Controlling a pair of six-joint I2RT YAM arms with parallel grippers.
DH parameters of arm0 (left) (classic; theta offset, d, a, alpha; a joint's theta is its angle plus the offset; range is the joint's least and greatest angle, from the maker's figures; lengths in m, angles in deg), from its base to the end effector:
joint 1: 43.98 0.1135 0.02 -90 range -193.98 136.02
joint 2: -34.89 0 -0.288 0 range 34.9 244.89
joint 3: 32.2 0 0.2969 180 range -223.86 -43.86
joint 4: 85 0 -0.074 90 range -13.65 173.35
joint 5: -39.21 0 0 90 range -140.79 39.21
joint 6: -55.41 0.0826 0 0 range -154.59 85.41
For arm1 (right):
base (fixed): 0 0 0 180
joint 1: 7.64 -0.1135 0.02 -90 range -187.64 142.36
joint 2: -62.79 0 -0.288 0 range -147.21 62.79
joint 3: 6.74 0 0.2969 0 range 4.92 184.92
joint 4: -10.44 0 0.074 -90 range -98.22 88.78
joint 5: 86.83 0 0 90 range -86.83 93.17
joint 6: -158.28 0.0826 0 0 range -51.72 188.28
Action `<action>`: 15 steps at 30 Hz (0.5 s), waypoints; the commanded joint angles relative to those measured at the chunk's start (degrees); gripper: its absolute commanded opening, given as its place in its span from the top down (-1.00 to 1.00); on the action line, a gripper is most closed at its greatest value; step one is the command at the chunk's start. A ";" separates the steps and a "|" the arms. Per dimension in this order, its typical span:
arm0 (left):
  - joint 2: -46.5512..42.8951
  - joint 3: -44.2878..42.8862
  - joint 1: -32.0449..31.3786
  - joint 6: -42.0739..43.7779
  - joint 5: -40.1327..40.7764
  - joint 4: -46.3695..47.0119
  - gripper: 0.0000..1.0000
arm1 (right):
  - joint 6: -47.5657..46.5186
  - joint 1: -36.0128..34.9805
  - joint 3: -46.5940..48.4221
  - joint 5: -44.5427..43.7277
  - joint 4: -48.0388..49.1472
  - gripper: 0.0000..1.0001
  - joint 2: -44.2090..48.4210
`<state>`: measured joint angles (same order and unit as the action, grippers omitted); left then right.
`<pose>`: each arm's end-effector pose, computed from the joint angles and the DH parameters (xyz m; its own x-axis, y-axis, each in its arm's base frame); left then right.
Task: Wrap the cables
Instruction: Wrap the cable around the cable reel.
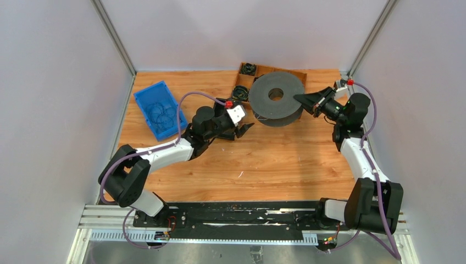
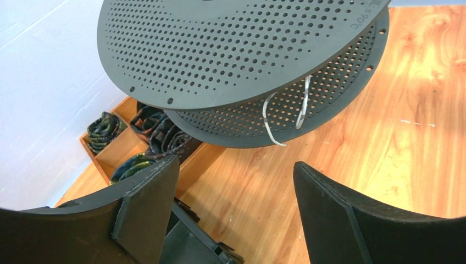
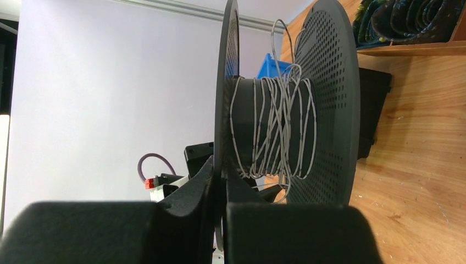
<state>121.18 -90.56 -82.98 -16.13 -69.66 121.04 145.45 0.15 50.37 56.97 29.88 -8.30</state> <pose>0.3063 -0.2824 0.2568 0.2438 0.1881 -0.9514 0.8113 0.4980 0.3064 0.3429 0.0204 0.3259 -0.6770 0.6738 -0.2959 -0.2509 0.1667 0.9536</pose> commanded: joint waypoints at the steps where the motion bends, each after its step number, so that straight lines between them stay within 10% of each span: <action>1: -1.84 1.08 0.52 -1.57 -2.19 3.37 -0.64 | 1.28 0.21 -0.17 0.78 4.25 0.99 1.87; 15: 4.08 -4.14 0.60 -14.20 0.51 5.00 -0.96 | 1.14 0.16 0.04 1.02 4.30 0.99 2.03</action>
<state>122.90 -93.07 -82.67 -25.37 -69.25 123.68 145.45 0.15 50.37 56.97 29.90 -8.24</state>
